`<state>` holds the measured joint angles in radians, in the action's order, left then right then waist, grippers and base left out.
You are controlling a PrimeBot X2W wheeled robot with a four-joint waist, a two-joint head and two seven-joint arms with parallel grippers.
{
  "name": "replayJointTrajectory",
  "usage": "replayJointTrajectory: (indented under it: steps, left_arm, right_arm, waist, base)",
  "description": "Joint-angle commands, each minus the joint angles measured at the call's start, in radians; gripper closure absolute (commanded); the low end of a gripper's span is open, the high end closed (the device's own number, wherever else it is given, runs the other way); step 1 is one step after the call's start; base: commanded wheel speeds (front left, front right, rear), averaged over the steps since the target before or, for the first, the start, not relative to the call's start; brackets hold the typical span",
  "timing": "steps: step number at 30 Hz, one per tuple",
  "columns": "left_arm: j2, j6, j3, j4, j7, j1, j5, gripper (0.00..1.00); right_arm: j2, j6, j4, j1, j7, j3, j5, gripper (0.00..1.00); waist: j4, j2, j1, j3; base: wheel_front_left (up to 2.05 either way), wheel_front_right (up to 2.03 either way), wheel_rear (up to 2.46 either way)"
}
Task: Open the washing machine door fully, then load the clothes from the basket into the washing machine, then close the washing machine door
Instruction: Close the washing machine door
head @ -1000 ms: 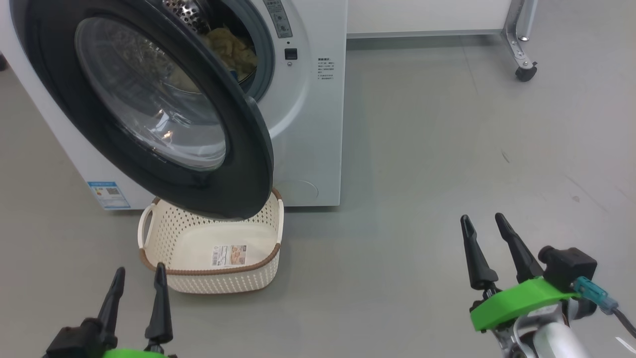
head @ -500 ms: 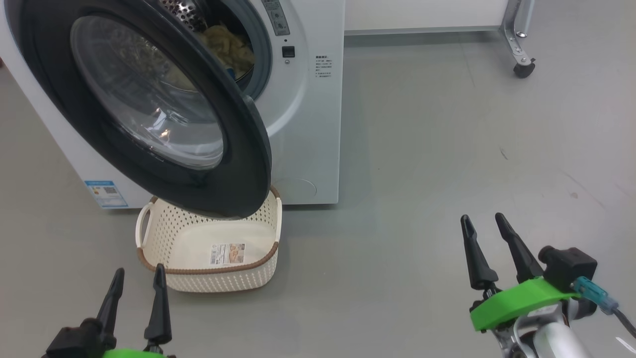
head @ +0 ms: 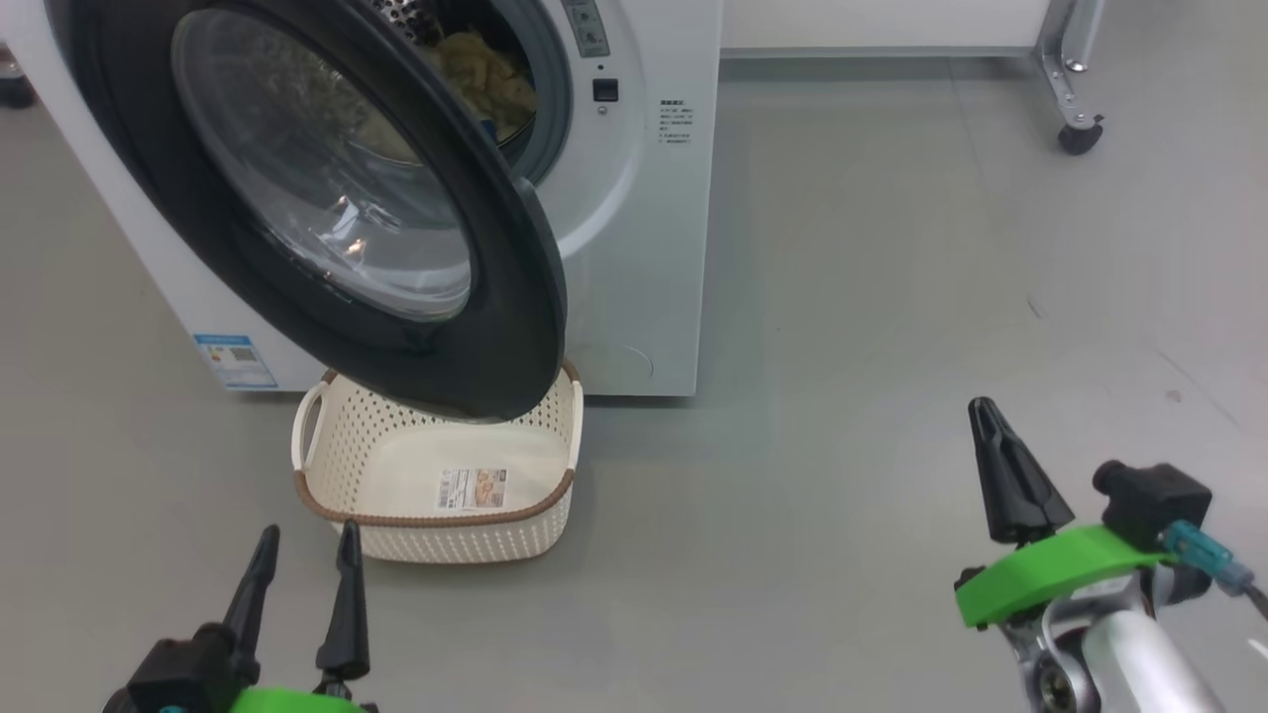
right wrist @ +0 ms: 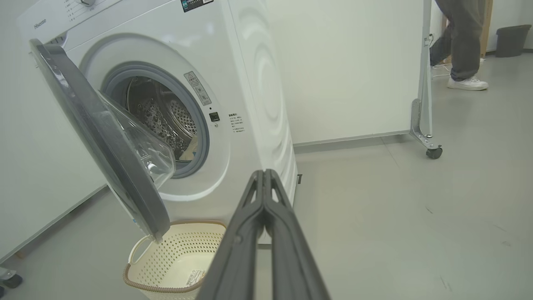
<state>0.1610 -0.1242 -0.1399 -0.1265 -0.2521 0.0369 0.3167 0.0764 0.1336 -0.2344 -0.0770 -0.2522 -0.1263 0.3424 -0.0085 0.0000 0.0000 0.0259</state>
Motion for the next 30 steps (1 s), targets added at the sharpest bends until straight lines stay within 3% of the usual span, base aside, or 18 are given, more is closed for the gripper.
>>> replayJointTrajectory:
  steps: [1,11,20,30]
  left_arm:
    - [0.011,-0.006,0.024,0.028,-0.01,-0.063,-0.008,0.0]
    - [-0.006,-0.007,-0.061,0.033,-0.01,-0.173,-0.01,0.0]
    - [-0.053,-0.007,-0.044,0.009,-0.01,-0.213,-0.019,0.0]
    - [-0.072,-0.007,-0.074,0.009,-0.01,-0.232,-0.008,0.0]
  right_arm:
    - [0.025,-0.003,0.03,-0.075,-0.01,-0.019,-0.001,1.0]
    - [0.112,-0.003,0.047,-0.343,-0.01,-0.092,-0.011,1.0]
    - [0.112,-0.003,0.106,-0.571,-0.01,-0.31,0.084,1.0]
    - [0.138,-0.003,0.105,-0.656,-0.01,-0.531,0.135,1.0]
  waist:
    - [0.014,0.0,0.0,-0.011]
    - [0.116,0.0,0.0,-0.154]
    - [0.205,0.0,0.0,-0.211]
    - [0.298,0.0,0.0,-0.237]
  base:
    - [0.0,0.0,0.0]
    - [0.0,0.0,0.0]
    - [0.0,0.0,0.0]
    - [0.0,0.0,0.0]
